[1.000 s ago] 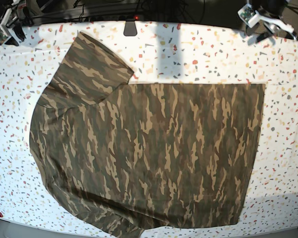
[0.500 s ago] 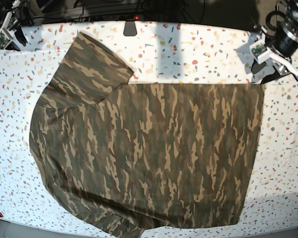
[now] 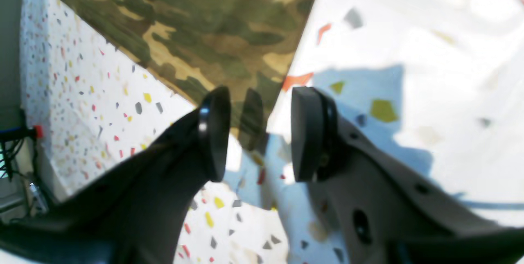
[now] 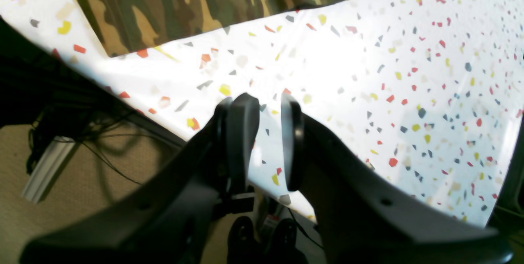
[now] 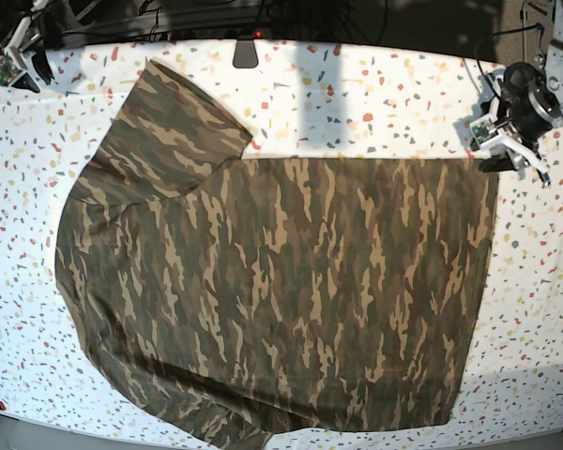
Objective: Fold the T-shirt properly
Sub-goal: 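Move both grippers down toward the shirt's shoulder corners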
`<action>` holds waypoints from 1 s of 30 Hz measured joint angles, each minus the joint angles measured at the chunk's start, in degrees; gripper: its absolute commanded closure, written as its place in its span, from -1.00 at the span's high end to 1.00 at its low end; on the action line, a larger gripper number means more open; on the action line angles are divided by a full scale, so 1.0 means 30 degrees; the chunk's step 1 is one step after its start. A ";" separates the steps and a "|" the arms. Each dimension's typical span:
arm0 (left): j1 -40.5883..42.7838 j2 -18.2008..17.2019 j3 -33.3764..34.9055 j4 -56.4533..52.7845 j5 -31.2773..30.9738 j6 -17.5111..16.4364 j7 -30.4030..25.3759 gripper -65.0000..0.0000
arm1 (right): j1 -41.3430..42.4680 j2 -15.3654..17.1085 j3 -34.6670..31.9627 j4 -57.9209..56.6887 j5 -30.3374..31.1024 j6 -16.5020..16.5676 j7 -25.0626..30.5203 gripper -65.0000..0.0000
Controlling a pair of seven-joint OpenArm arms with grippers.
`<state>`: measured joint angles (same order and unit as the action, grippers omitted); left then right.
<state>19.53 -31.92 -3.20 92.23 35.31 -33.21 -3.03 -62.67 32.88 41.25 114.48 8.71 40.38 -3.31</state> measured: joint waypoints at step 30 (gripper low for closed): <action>-0.1166 -0.0095 0.1661 -0.1931 0.1282 0.0393 0.0372 -0.55 | 0.0160 -0.0073 0.0007 0.1588 -0.0015 0.0000 0.0007 -0.57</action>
<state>16.03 -32.21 1.78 86.43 39.16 -32.03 -1.91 -62.19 32.67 41.28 119.24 8.67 40.38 -3.29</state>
